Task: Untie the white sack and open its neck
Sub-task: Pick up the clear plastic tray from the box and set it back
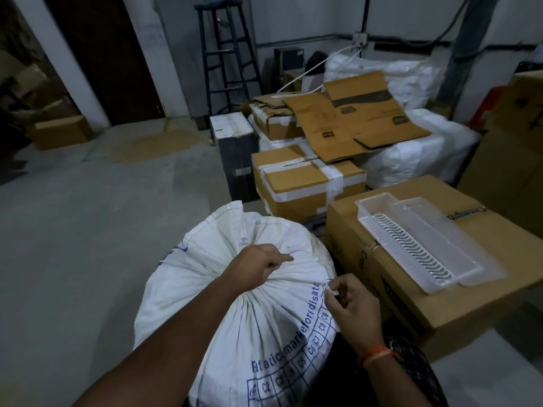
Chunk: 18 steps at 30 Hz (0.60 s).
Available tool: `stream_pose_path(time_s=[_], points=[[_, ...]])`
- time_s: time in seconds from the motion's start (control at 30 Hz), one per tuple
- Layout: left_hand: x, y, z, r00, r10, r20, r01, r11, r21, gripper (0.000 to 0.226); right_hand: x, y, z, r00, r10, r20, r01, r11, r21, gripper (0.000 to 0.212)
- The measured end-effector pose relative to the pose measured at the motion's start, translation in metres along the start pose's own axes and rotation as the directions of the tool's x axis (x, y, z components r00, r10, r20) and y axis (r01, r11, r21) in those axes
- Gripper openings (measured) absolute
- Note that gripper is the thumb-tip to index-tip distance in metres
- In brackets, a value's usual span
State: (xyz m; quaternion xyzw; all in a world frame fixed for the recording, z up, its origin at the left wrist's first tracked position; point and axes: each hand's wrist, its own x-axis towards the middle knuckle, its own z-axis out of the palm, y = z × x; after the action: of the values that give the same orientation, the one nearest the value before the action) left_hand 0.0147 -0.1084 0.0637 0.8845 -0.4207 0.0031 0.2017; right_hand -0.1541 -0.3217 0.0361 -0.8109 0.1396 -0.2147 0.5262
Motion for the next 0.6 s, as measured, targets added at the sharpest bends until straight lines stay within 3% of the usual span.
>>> stream_pose_path(time_s=[0.17, 0.43, 0.6], points=[[-0.006, -0.002, -0.009, 0.997, 0.046, 0.066, -0.039, 0.994, -0.102, 0.049, 0.007, 0.006, 0.006, 0.997, 0.081, 0.005, -0.082, 0.995, 0.052, 0.019], [-0.017, -0.007, -0.024, 0.996, 0.065, 0.057, -0.061, 0.995, -0.073, 0.018, 0.010, 0.000, 0.018, 0.989, 0.143, 0.043, -0.147, 0.982, 0.120, 0.017], [0.004, 0.001, -0.035, 0.989, 0.151, -0.006, -0.151, 0.984, -0.094, 0.017, 0.017, -0.009, -0.009, 0.997, 0.076, 0.007, -0.076, 0.995, -0.061, 0.018]])
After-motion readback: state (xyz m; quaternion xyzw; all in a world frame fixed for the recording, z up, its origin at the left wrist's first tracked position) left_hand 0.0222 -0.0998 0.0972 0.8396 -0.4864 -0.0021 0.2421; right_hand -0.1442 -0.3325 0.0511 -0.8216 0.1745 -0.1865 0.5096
